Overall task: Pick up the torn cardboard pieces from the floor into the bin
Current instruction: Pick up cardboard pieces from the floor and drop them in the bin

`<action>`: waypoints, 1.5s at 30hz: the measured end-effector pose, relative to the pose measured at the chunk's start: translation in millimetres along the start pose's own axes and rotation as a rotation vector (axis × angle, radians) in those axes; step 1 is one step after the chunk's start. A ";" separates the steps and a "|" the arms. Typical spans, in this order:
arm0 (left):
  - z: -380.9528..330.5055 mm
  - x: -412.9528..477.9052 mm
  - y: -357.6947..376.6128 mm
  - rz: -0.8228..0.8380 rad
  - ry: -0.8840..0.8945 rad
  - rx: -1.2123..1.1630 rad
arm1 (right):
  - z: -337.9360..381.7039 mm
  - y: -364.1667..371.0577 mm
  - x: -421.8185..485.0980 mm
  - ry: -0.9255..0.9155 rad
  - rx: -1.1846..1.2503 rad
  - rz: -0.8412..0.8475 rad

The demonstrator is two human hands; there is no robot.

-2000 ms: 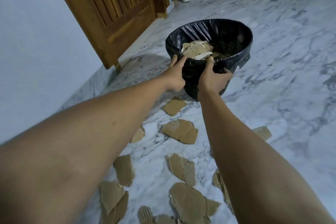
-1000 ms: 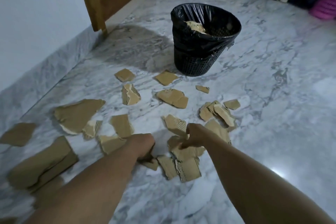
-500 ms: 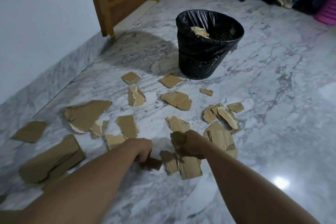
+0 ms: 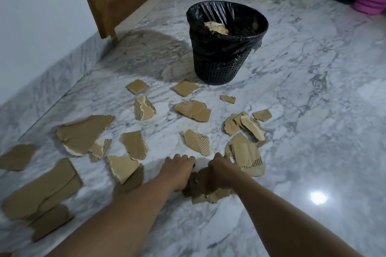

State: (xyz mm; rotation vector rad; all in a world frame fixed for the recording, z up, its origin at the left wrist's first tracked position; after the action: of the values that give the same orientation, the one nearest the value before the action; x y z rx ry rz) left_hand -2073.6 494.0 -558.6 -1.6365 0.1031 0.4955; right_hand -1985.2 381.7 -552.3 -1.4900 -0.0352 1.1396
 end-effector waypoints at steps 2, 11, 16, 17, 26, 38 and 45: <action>-0.3 2.2 0.1 0.021 -0.018 -0.016 | -0.9 4.7 3.1 -0.013 0.017 -0.002; 3.8 6.8 7.0 0.325 -0.223 -0.584 | -9.0 10.6 10.0 0.002 0.286 -0.070; 11.3 5.3 7.9 0.153 -0.378 -0.744 | -16.1 8.4 7.6 0.065 0.601 -0.158; 13.8 3.7 9.9 0.128 -0.412 -0.767 | -16.9 7.1 6.6 0.066 0.630 -0.162; 25.7 6.0 15.3 0.098 -0.511 -1.106 | -5.8 0.2 3.4 0.036 0.668 -0.131; 36.6 9.2 0.2 0.016 -0.541 -0.990 | -19.1 4.8 15.2 0.224 1.110 -0.135; 26.0 12.2 -13.3 0.322 -0.325 -1.039 | -37.4 -3.5 12.5 0.304 1.355 -0.201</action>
State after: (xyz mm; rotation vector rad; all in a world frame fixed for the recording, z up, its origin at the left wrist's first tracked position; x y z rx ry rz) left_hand -2064.6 523.7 -552.1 -2.5286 -0.1703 1.1860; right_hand -1952.6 362.5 -564.0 -0.3884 0.6567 0.4955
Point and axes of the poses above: each hand's wrist, its own x-axis towards the middle knuckle, its own y-axis out of the palm, z = x × y, the point moved 5 cm from there along x, towards the middle knuckle, and after that the axes turned 8 degrees about x, right-handed, at the moved point
